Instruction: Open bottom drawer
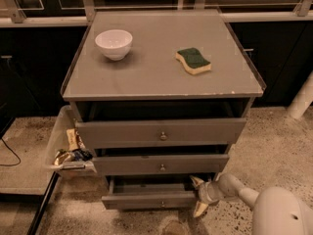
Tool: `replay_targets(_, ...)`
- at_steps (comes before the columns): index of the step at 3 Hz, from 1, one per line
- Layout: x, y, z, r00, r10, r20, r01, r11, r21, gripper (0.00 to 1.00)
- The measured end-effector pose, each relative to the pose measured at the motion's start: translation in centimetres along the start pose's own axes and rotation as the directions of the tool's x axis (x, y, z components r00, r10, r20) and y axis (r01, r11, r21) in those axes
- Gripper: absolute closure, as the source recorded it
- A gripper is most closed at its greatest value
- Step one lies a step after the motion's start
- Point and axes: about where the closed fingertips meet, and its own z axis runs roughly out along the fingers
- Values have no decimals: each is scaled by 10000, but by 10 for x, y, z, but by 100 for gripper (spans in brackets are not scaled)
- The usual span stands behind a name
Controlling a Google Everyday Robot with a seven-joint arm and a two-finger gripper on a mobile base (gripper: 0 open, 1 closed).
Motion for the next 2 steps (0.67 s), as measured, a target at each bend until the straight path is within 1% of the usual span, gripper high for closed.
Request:
replay_targets(1, 4, 1, 5, 9995, 122, -292, -124, 9999, -81, 0)
replay_targets(2, 4, 1, 5, 9995, 122, -291, -124, 9999, -82, 19)
